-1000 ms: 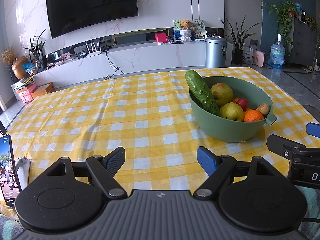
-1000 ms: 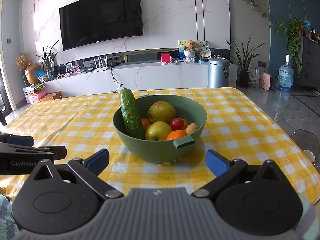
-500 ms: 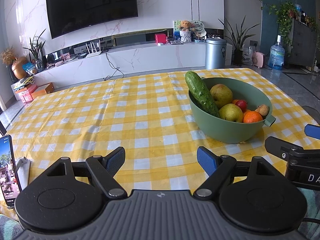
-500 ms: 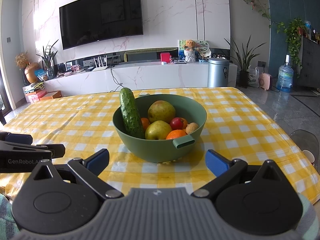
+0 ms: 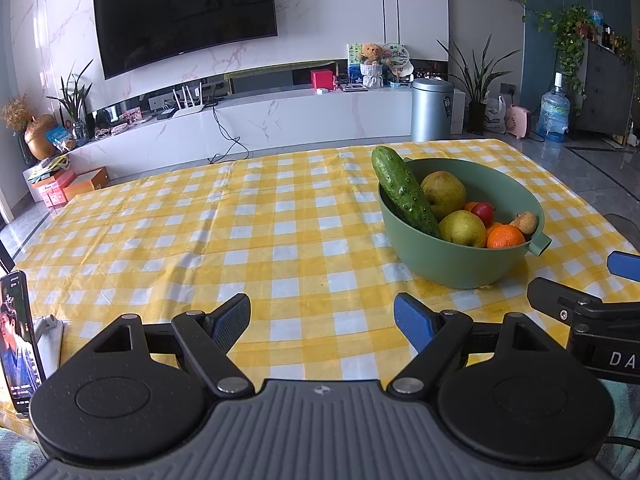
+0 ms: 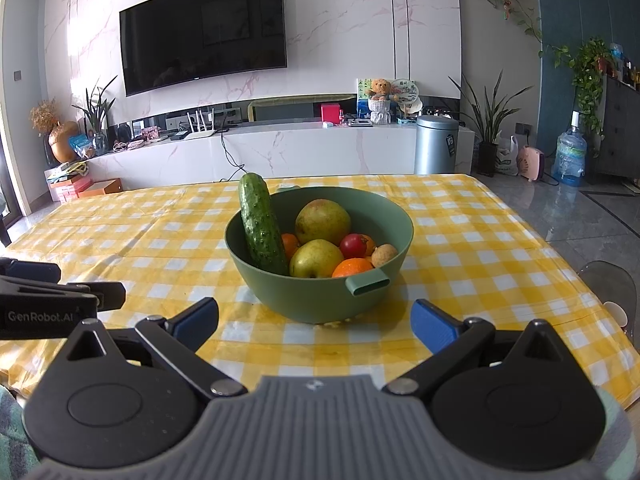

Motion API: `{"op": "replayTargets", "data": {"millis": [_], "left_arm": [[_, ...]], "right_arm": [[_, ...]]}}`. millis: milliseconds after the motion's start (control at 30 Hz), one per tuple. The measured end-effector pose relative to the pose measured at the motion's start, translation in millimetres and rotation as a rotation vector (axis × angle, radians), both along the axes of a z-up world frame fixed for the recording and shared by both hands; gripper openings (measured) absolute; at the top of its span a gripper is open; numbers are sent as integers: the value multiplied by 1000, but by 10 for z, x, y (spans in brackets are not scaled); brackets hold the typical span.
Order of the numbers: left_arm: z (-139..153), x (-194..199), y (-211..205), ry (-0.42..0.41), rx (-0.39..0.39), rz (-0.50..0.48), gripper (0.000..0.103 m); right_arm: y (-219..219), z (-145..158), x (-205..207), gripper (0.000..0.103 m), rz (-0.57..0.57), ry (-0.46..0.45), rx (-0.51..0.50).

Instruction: Organize fruits

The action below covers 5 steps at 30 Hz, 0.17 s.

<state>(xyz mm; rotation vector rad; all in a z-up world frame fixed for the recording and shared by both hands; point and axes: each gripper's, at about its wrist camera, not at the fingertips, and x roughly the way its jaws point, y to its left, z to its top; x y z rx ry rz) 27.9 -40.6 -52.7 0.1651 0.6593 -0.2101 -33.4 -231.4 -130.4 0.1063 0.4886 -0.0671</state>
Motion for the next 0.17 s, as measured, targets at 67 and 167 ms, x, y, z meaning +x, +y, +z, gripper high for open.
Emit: {"op": "replayTargets", "data": {"millis": [67, 167], "left_arm": [[1, -2, 0, -2, 1, 1, 95], [74, 4, 11, -7, 1, 3, 95]], "right_arm": [[-8, -10, -10, 99, 0, 1, -1], [-16, -12, -15, 99, 0, 1, -1]]}}
